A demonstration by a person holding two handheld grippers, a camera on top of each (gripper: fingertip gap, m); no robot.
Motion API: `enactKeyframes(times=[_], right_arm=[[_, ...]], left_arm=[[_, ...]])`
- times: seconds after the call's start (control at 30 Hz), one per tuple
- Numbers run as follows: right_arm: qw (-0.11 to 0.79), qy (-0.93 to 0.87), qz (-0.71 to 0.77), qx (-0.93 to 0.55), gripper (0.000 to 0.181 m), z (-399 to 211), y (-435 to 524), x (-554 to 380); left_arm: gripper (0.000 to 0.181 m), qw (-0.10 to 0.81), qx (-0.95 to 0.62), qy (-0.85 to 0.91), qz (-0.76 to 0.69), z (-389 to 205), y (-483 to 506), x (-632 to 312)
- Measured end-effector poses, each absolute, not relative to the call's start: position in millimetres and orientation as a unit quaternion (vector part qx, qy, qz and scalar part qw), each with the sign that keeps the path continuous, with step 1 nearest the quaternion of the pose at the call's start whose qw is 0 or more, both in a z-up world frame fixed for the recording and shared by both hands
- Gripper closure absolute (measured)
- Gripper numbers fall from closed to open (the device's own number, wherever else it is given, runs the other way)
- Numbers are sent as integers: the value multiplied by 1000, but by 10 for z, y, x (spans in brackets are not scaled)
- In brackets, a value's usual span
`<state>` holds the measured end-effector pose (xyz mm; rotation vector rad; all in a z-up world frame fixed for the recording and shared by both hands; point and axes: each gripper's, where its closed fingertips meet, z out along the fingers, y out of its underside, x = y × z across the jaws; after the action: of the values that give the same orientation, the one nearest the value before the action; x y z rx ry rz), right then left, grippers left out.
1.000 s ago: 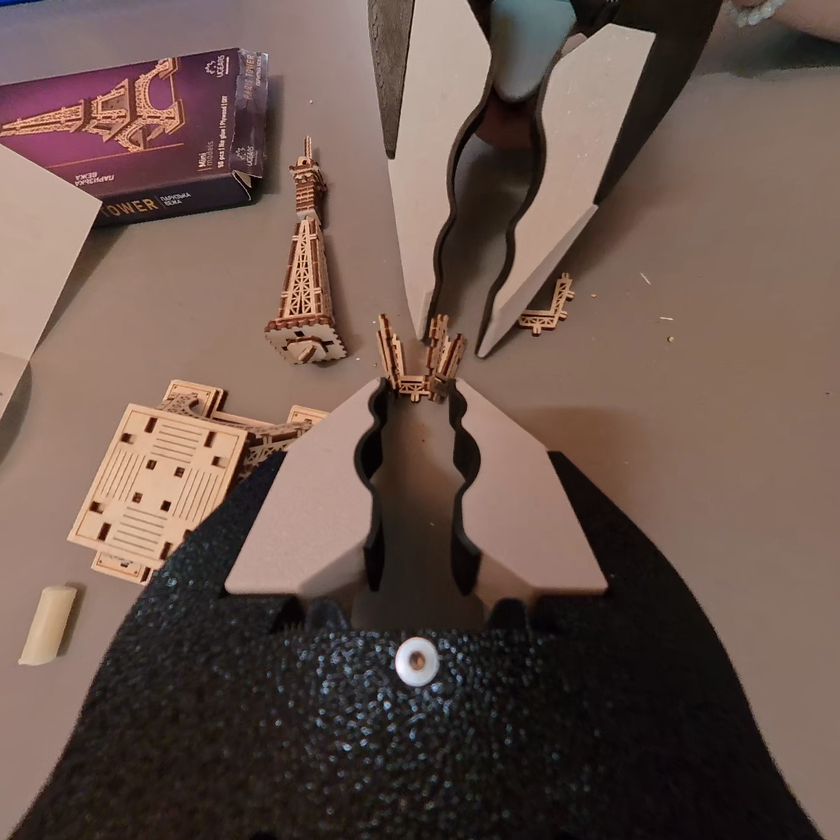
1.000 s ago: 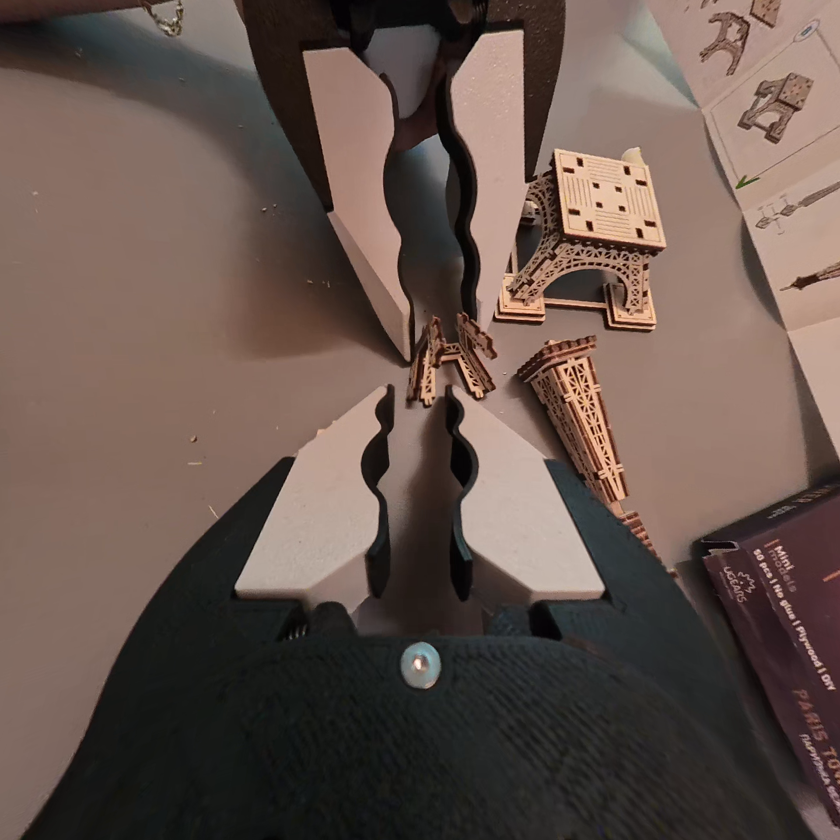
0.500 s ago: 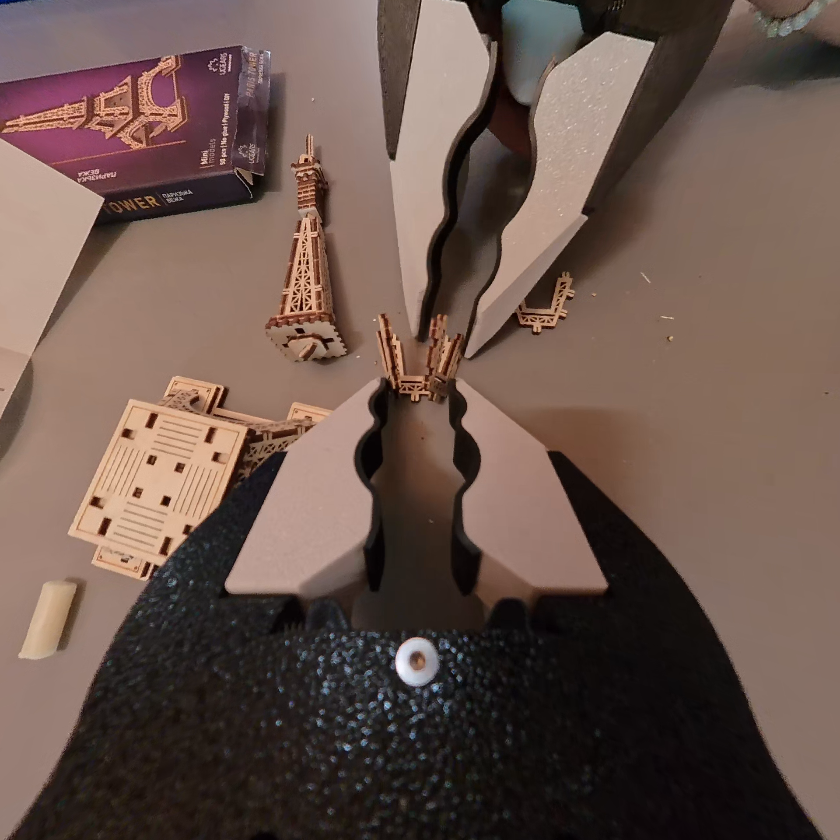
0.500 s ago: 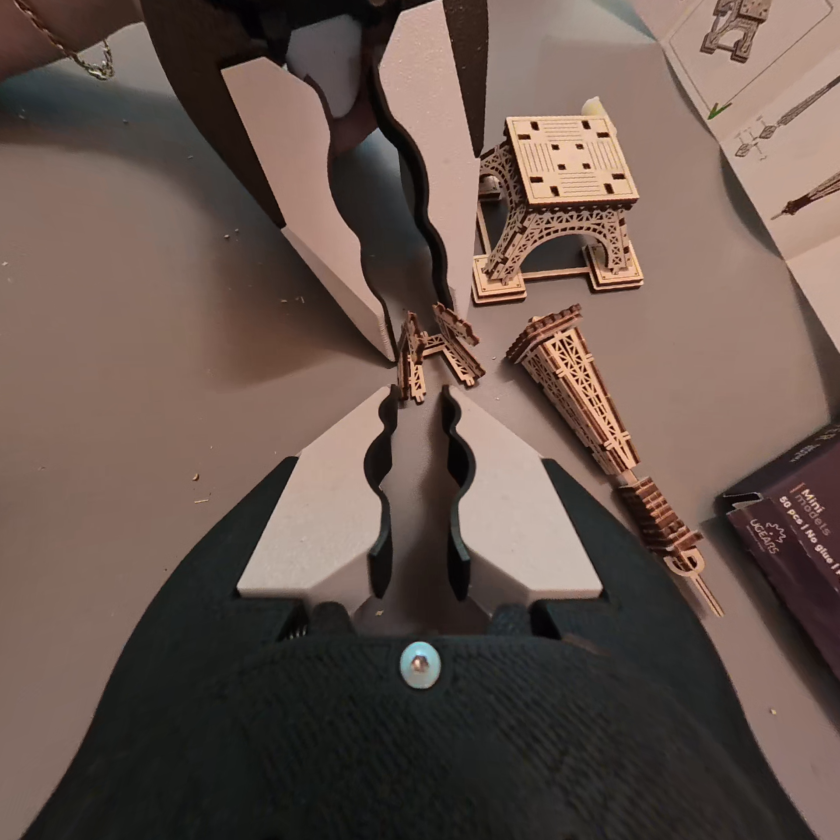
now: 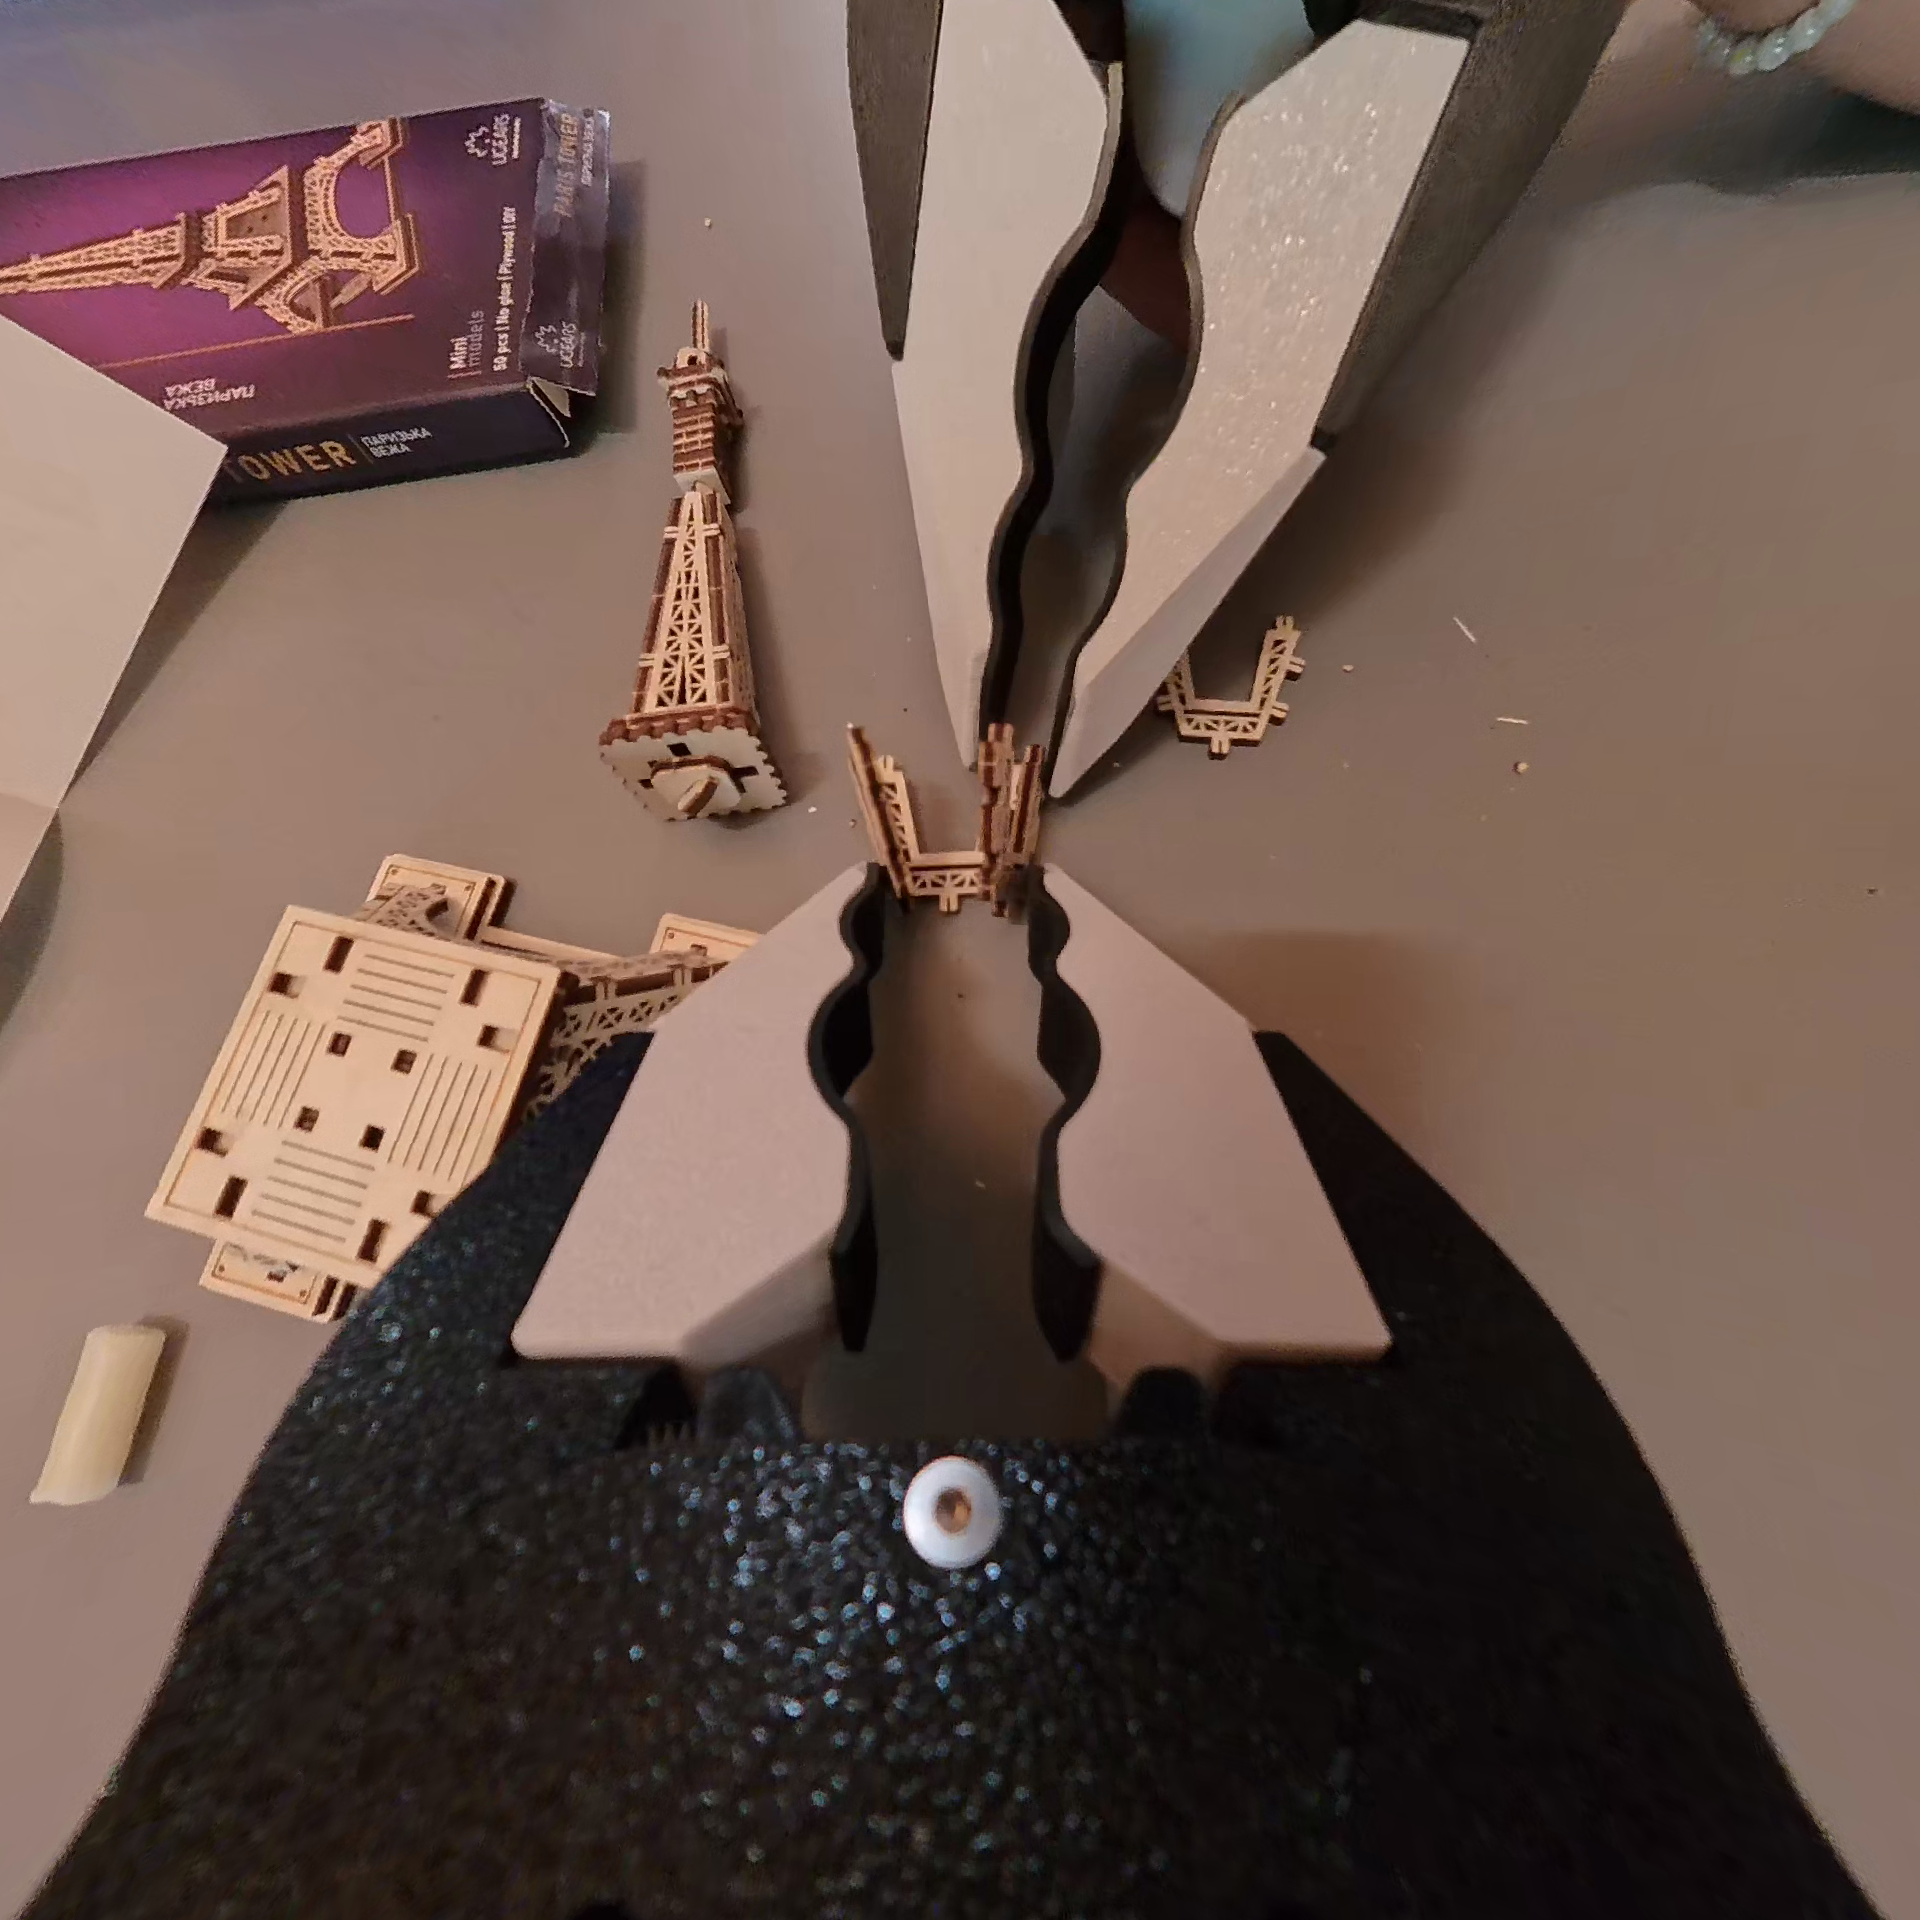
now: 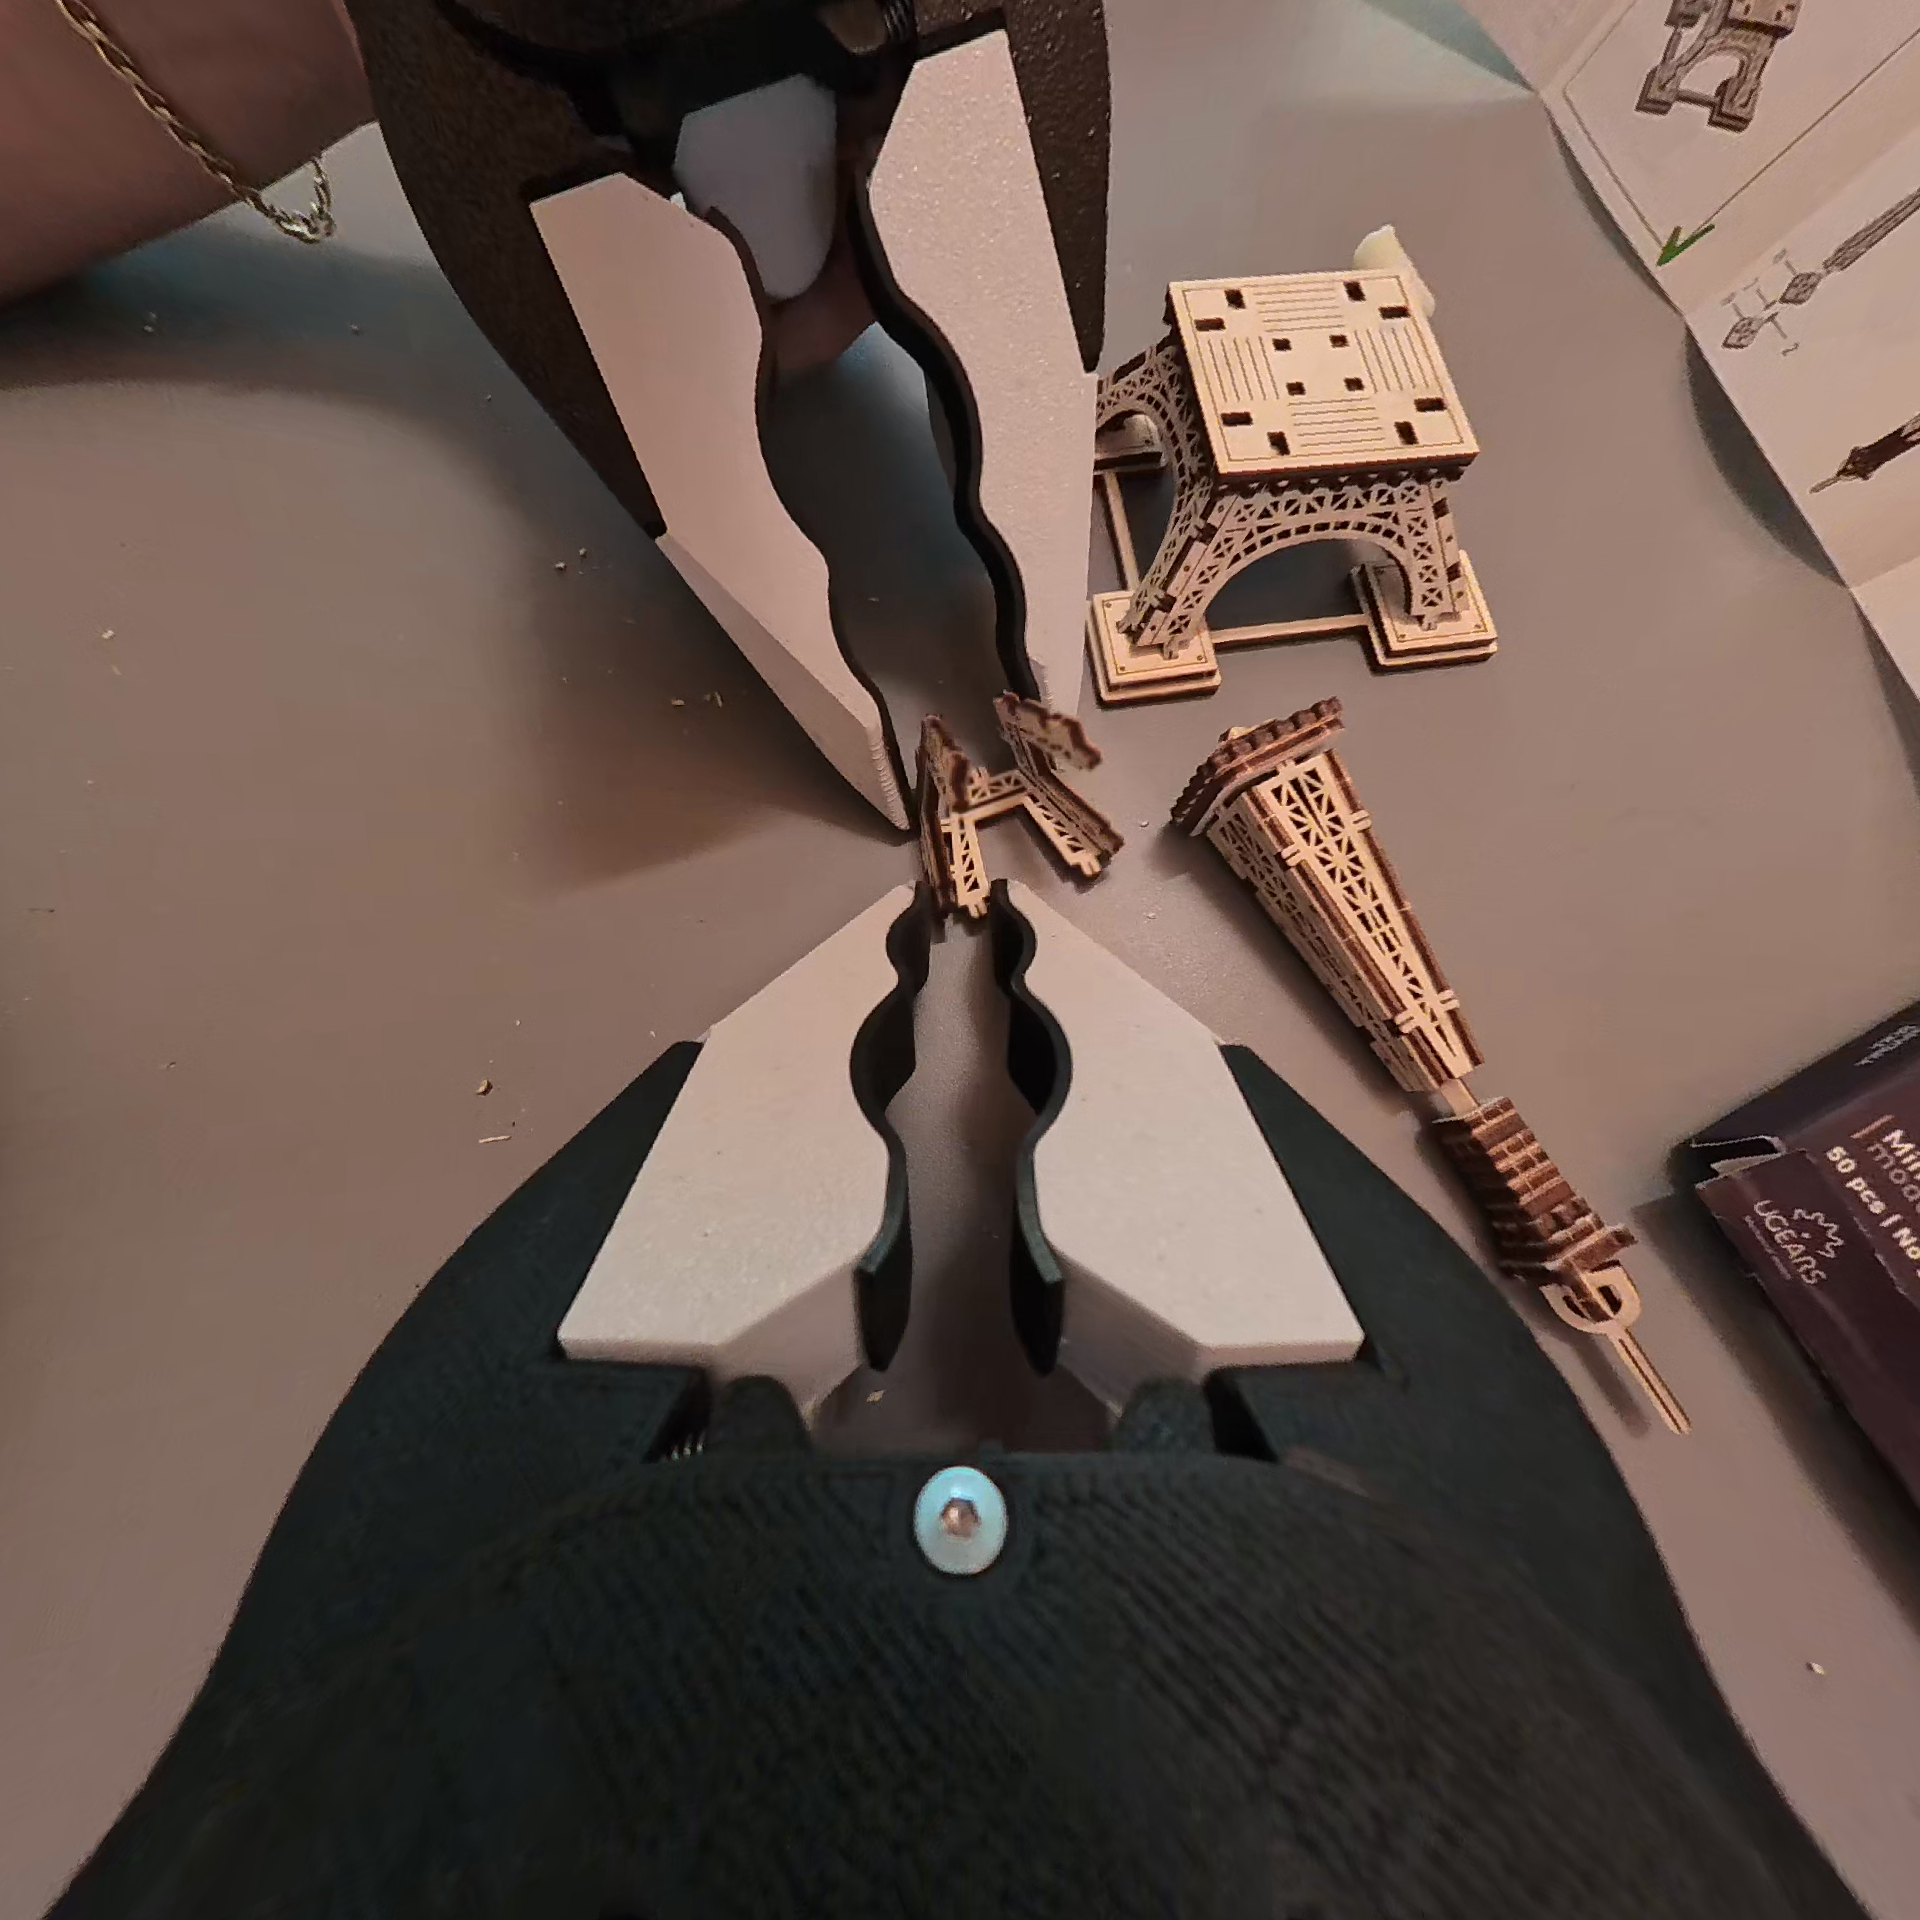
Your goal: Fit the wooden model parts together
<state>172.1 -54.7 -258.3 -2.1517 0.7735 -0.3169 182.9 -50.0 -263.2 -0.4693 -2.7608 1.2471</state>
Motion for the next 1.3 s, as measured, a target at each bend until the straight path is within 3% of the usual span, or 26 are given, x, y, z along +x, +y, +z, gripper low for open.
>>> enactKeyframes(times=[0.27, 0.4, 0.63, 0.83, 1.07, 1.1, 1.17, 1.3], right_arm=[[398, 309, -121, -855, 172, -2612, -587, 1704], [389, 297, -147, -860, 156, -2610, -639, 1717], [390, 251, -190, -865, 155, -2558, -597, 1736], [376, 203, -210, -879, 175, -2568, -551, 1700], [379, 198, -216, -878, 175, -2567, -533, 1713], [377, 202, -219, -877, 171, -2571, -556, 1719], [367, 217, -235, -873, 146, -2555, -640, 1764], [408, 253, -187, -857, 147, -2504, -578, 1753]], left_arm=[[157, 39, -156, -899, 406, -2633, -496, 1820], [160, 39, -161, -899, 406, -2633, -492, 1808], [160, 39, -161, -899, 406, -2634, -491, 1806], [160, 38, -161, -899, 407, -2633, -489, 1807], [159, 36, -159, -899, 407, -2633, -490, 1813], [159, 36, -160, -898, 407, -2633, -490, 1812], [159, 35, -161, -898, 407, -2633, -489, 1809], [160, 38, -162, -898, 407, -2635, -487, 1804]])
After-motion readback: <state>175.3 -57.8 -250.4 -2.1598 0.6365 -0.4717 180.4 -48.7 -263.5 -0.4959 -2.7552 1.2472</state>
